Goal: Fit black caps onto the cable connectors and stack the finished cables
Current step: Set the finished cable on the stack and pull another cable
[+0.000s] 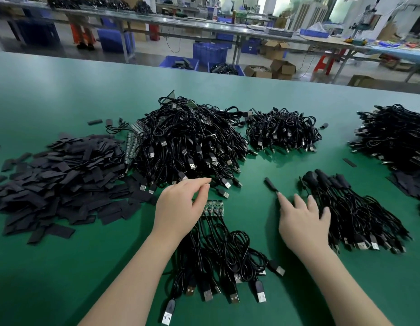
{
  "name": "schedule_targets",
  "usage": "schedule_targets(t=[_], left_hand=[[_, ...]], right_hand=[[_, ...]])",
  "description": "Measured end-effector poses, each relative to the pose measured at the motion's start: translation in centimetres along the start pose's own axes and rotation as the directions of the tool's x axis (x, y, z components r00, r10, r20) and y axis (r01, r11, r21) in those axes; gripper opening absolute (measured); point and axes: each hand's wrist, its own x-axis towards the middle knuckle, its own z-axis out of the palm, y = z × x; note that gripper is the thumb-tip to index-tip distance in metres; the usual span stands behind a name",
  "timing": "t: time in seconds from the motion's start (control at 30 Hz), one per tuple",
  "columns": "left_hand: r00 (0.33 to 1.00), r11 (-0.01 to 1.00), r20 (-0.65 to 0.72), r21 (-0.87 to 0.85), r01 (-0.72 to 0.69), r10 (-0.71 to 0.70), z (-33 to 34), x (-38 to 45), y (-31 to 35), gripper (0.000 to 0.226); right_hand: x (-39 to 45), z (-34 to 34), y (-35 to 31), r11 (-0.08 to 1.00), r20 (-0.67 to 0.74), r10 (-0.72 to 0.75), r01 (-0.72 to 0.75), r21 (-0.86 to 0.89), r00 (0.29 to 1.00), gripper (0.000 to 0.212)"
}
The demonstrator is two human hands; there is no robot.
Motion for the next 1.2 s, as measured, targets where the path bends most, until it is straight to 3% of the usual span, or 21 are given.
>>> schedule_targets(t=[0.1, 0.2, 0.3, 0.33, 0.4, 0.47, 0.63, 0.73, 0.97, 1.2], left_hand=[[0.998, 0.998, 0.037, 0.05, 0.044, -0.046, 0.2, 0.1, -0.6, 0.018], [0.988, 0.992, 0.143, 0.115, 0.046, -0.062, 0.4, 0.2, -1.1, 0.02], [0.966, 0.971, 0.253, 0.239, -0.018, -0.044, 0.7, 0.2, -1.5, 0.033], [0.957, 0.962, 0.286, 0.273, -0.03, -0.052, 0.8, 0.2, -1.5, 0.038], [0.94, 0.953, 0.328, 0.304, -0.015, -0.09, 0.9, 0.1, -1.7, 0.047], [0.934, 0.953, 0.34, 0.303, 0.003, -0.111, 0.9, 0.2, -1.9, 0.047], [0.937, 0.971, 0.33, 0.236, 0.034, -0.112, 0.8, 0.4, -1.7, 0.034], [0.957, 0.975, 0.27, 0.218, 0.049, -0.108, 0.6, 0.4, -1.1, 0.027], [0.978, 0.965, 0.209, 0.251, -0.077, 0.024, 0.1, 0.4, 0.3, 0.022], [0.965, 0.988, 0.259, 0.154, -0.009, -0.031, 0.2, 0.3, 0.4, 0.015]], right_hand=[[0.9, -0.3, 1.9, 0.994, -0.02, 0.1, -0.1, -0.046, 0.995, 0.058], [1.1, -1.7, 1.7, 0.984, -0.101, 0.124, -0.135, -0.113, 0.987, 0.053], [0.0, -2.8, -1.0, 0.993, -0.295, -0.052, 0.08, 0.085, 0.954, 0.032], [-0.7, -3.3, -2.3, 0.956, -0.263, -0.124, 0.185, 0.226, 0.957, 0.028], [-1.7, -3.6, -5.1, 0.858, -0.035, -0.259, 0.247, 0.45, 0.965, 0.031], [-2.2, -3.5, -7.4, 0.832, 0.091, -0.337, 0.252, 0.494, 0.937, 0.037], [-1.6, -2.6, -9.4, 0.76, -0.005, -0.285, 0.229, 0.608, 0.959, 0.032], [-1.4, -2.0, -8.8, 0.61, -0.092, -0.228, 0.216, 0.762, 0.969, 0.008], [-2.3, -1.4, -8.1, 0.326, -0.241, -0.163, 0.283, 0.902, 0.957, 0.015], [-2.5, -1.6, -8.2, 0.284, -0.247, -0.168, 0.287, 0.915, 0.954, 0.023]])
